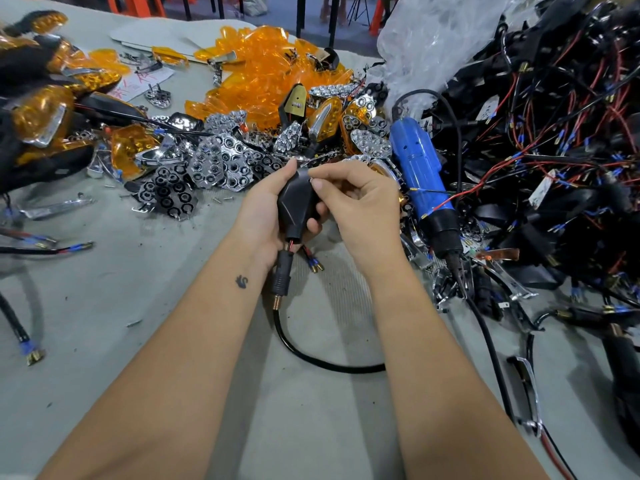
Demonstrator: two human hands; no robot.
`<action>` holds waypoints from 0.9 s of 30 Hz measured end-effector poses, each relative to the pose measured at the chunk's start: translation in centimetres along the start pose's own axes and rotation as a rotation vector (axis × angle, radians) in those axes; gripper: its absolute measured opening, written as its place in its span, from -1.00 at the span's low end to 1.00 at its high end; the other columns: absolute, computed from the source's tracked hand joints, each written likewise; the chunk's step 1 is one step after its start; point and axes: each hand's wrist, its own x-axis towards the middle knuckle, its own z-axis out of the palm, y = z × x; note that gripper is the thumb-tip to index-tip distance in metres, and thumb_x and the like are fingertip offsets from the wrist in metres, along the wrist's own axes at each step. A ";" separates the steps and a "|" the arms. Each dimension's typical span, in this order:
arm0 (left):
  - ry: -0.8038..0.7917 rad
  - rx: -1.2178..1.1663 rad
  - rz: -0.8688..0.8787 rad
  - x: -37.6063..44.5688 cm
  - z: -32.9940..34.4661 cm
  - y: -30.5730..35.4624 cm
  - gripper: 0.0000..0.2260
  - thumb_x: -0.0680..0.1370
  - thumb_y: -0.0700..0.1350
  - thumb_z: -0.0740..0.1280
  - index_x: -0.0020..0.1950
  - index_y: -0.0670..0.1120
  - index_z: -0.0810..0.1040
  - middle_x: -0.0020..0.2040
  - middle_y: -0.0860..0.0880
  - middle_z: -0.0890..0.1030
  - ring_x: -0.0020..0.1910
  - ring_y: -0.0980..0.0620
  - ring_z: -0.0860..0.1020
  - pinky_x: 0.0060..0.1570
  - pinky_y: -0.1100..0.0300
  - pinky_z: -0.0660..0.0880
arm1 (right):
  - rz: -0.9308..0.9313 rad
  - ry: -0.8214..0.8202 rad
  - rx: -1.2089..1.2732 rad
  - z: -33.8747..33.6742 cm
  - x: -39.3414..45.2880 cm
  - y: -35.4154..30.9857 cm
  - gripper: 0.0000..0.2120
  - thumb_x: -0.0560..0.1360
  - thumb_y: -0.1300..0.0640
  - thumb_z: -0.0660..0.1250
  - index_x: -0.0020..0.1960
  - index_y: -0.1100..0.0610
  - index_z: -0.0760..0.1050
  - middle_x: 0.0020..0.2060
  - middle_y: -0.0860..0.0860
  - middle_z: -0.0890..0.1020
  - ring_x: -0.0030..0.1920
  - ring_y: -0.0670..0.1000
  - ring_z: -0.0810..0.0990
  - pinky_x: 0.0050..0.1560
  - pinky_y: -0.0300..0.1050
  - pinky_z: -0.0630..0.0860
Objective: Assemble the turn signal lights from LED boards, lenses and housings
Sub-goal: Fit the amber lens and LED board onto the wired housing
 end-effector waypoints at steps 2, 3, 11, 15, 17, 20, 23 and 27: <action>-0.003 -0.021 -0.020 0.0 0.0 0.0 -0.59 0.63 0.09 0.21 -0.11 -0.23 0.61 -0.27 -0.12 0.58 -0.48 0.06 0.52 -0.63 0.32 0.41 | -0.011 -0.019 -0.018 0.0 0.0 0.0 -0.82 0.52 0.40 0.36 -0.08 0.16 0.66 -0.21 0.02 0.64 -0.35 -0.13 0.54 -0.37 -0.28 0.52; -0.004 -0.031 -0.024 0.0 0.0 0.1 -0.57 0.63 0.09 0.21 -0.16 -0.23 0.63 -0.26 -0.12 0.58 -0.48 0.06 0.52 -0.63 0.32 0.41 | -0.009 -0.026 -0.016 0.0 0.1 0.0 -0.81 0.53 0.40 0.35 -0.09 0.15 0.66 -0.18 0.04 0.64 -0.35 -0.13 0.55 -0.36 -0.28 0.53; -0.036 -0.082 -0.033 -0.1 0.0 0.1 -0.46 0.63 0.09 0.20 -0.40 -0.17 0.67 -0.35 -0.07 0.58 -0.49 0.07 0.52 -0.61 0.33 0.43 | 0.016 -0.012 0.016 0.1 0.1 0.1 -0.71 0.55 0.40 0.28 -0.12 0.09 0.67 -0.17 0.06 0.65 -0.28 -0.10 0.61 -0.25 -0.21 0.57; 0.021 -0.054 0.008 0.0 0.2 0.0 -0.47 0.62 0.08 0.23 -0.47 -0.12 0.66 -0.39 -0.05 0.59 -0.51 0.07 0.53 -0.59 0.33 0.44 | -0.081 -0.033 -0.093 0.3 -0.2 0.2 -0.68 0.53 0.42 0.25 -0.16 0.06 0.62 -0.08 0.10 0.60 -0.26 -0.16 0.57 -0.35 -0.30 0.55; 0.041 -0.042 0.011 0.0 0.2 -0.1 -0.48 0.61 0.09 0.24 -0.48 -0.10 0.65 -0.40 -0.04 0.59 -0.51 0.06 0.53 -0.59 0.32 0.44 | -0.167 -0.040 -0.190 0.3 -0.2 0.3 -0.70 0.50 0.44 0.24 -0.17 0.08 0.60 -0.12 0.01 0.57 -0.23 -0.17 0.55 -0.34 -0.34 0.54; 0.057 -0.070 0.000 0.0 0.2 0.0 -0.51 0.61 0.10 0.25 -0.43 -0.10 0.65 -0.39 -0.04 0.59 -0.51 0.06 0.54 -0.59 0.32 0.44 | -0.209 -0.059 -0.280 0.3 -0.1 0.6 -0.77 0.49 0.39 0.24 -0.11 0.14 0.61 -0.11 -0.03 0.55 -0.21 -0.13 0.59 -0.29 -0.21 0.61; 0.086 -0.126 0.031 0.0 0.0 0.1 -0.62 0.62 0.09 0.25 -0.25 -0.13 0.60 -0.37 -0.05 0.60 -0.49 0.06 0.55 -0.59 0.32 0.45 | -0.220 -0.087 -0.370 0.3 0.1 0.6 -0.77 0.52 0.35 0.25 0.01 0.16 0.65 -0.06 -0.09 0.56 -0.15 -0.17 0.62 -0.15 -0.10 0.66; -0.054 -0.238 -0.026 0.0 -0.3 0.2 -0.64 0.63 0.11 0.17 -0.12 -0.14 0.52 -0.28 -0.03 0.53 -0.44 0.09 0.50 -0.58 0.34 0.43 | -0.236 0.075 -0.496 -0.2 0.6 -0.2 -0.79 0.54 0.29 0.26 0.03 0.12 0.65 -0.03 -0.05 0.58 0.00 -0.05 0.58 0.07 0.01 0.57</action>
